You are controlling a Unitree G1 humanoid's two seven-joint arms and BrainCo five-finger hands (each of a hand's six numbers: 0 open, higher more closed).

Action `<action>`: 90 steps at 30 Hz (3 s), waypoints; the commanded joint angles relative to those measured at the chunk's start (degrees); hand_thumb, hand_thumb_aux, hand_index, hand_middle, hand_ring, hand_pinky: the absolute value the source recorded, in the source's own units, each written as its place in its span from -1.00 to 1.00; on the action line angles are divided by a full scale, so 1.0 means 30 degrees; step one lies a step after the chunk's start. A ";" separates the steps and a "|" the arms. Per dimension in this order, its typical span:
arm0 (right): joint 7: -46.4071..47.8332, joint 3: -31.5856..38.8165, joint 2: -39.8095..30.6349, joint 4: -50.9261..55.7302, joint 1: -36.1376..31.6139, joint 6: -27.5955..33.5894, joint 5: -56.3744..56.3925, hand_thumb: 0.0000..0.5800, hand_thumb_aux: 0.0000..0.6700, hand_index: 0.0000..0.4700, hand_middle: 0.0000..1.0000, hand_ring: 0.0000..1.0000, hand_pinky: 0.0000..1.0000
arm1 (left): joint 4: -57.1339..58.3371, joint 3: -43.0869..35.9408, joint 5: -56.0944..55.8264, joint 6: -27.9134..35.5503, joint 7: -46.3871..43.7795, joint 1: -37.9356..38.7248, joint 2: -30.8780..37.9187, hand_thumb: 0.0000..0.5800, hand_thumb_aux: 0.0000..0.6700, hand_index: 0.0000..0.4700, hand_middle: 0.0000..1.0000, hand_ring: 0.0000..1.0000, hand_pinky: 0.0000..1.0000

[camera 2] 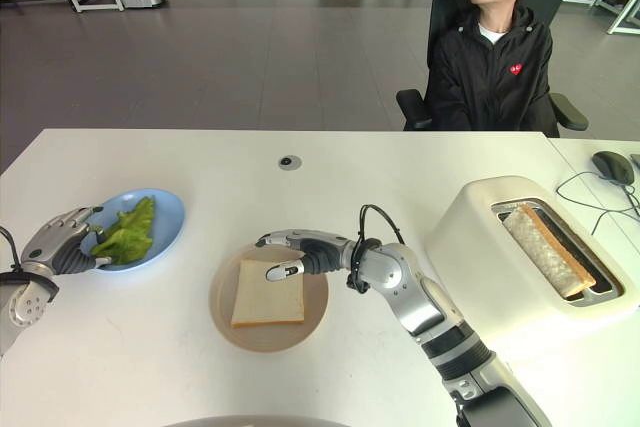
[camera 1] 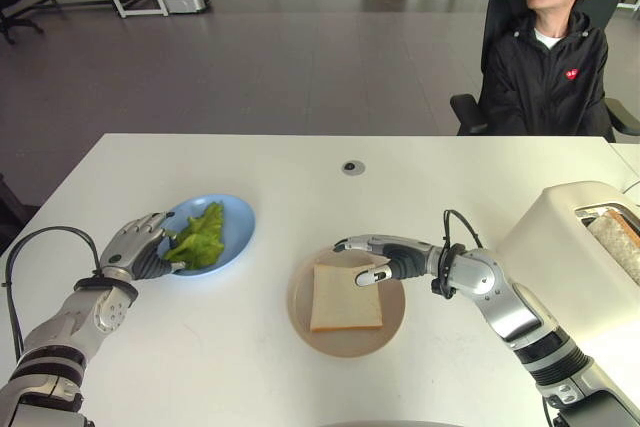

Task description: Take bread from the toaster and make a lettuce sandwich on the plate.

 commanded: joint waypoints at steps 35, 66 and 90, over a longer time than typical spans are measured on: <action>-0.0073 -0.0331 -0.0111 -0.0292 0.0501 -0.0134 -0.0539 -1.00 -1.00 -1.00 -1.00 -1.00 -1.00 | -0.0736 0.0052 -0.1595 -0.0703 -0.2038 0.0322 -0.0235 0.59 0.10 0.10 -1.00 -1.00 -1.00; 0.0162 -0.0404 -0.0212 -0.0636 0.0699 -0.0436 -0.0614 -1.00 -1.00 -1.00 -1.00 -1.00 -1.00 | -0.1573 -0.0564 -0.0871 0.0458 -0.1883 0.0710 0.0095 1.00 1.00 1.00 -1.00 -1.00 -1.00; -0.1680 -0.5761 -0.2094 0.1471 0.0588 -0.1120 0.1328 -1.00 -1.00 -1.00 -1.00 -1.00 -1.00 | -1.7855 -0.0062 -0.7281 0.0724 -1.0172 0.5927 -0.4146 1.00 1.00 1.00 -1.00 -1.00 -1.00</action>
